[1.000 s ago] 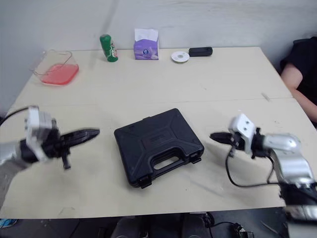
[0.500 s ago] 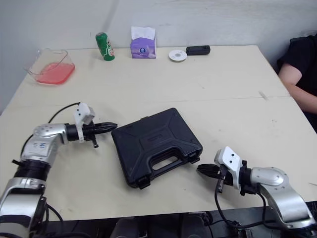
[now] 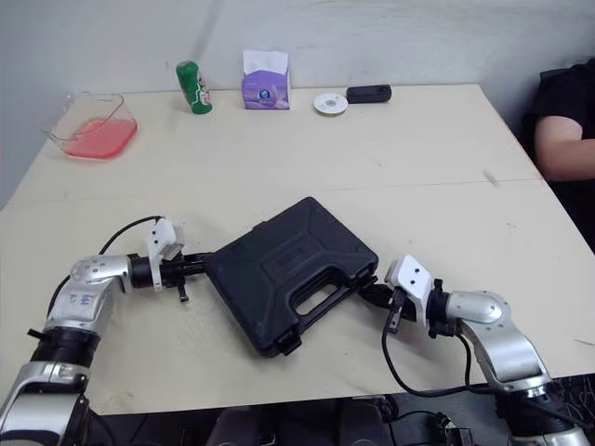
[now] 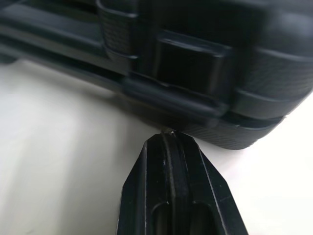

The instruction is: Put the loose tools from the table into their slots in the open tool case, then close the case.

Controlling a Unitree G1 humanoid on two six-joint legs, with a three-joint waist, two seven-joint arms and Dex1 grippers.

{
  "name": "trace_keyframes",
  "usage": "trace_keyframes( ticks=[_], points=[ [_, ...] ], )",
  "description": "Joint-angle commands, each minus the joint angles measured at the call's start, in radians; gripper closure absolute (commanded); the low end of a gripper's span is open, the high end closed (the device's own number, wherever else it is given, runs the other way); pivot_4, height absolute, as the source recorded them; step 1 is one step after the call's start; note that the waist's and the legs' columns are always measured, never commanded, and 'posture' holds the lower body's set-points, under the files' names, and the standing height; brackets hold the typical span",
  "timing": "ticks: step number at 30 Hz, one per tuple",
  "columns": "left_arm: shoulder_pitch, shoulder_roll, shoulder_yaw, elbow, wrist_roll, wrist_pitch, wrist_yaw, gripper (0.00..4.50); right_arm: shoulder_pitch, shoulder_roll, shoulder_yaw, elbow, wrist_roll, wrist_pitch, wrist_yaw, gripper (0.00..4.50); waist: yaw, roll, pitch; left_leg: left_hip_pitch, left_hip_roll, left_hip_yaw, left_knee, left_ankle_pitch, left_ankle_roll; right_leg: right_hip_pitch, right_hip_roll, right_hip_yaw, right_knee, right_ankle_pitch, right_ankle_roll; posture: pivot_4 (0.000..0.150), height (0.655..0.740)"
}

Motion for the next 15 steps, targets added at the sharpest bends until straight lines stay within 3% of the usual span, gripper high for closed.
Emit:
trace_keyframes(
  ticks=[1, 9, 12, 15],
  points=[
    [0.043, 0.018, 0.029, -0.098, -0.026, 0.031, -0.002, 4.48, -0.029, 0.017, 0.008, 0.033, -0.016, -0.038, -0.003, 4.5, 0.0, 0.0, 0.0, 0.0, 0.0, 0.0, 0.0, 0.0, 0.0, 0.0, 0.0, 0.0, 0.0, 0.0, 0.0, 0.15, 0.74],
    [0.189, 0.077, 0.162, -0.337, -0.093, 0.119, 0.054, 4.48, -0.007, 0.004, -0.038, 0.035, -0.011, -0.069, -0.023, 4.5, -0.011, 0.0, 0.0, 0.0, 0.002, 0.0, -0.001, 0.0, 0.0, 0.0, -0.002, 0.0, 0.0, 0.0, 0.0, 0.15, 0.74],
    [0.104, 0.071, 0.234, -0.47, -0.271, 0.302, 0.092, 4.48, 0.053, 0.005, -0.124, -0.029, 0.049, -0.04, -0.05, 4.5, 0.009, -0.001, 0.0, -0.001, 0.001, -0.002, -0.001, 0.001, 0.001, 0.0, -0.005, -0.001, 0.0, 0.0, 0.0, 0.15, 0.74],
    [0.055, 0.098, 0.192, -0.521, -0.261, 0.317, 0.068, 4.48, 0.091, 0.012, -0.174, -0.081, 0.09, -0.021, -0.065, 4.5, 0.013, -0.001, 0.0, -0.001, -0.001, -0.003, -0.001, 0.001, 0.003, 0.001, -0.007, -0.001, 0.0, 0.001, 0.002, 0.15, 0.74]
  ],
)
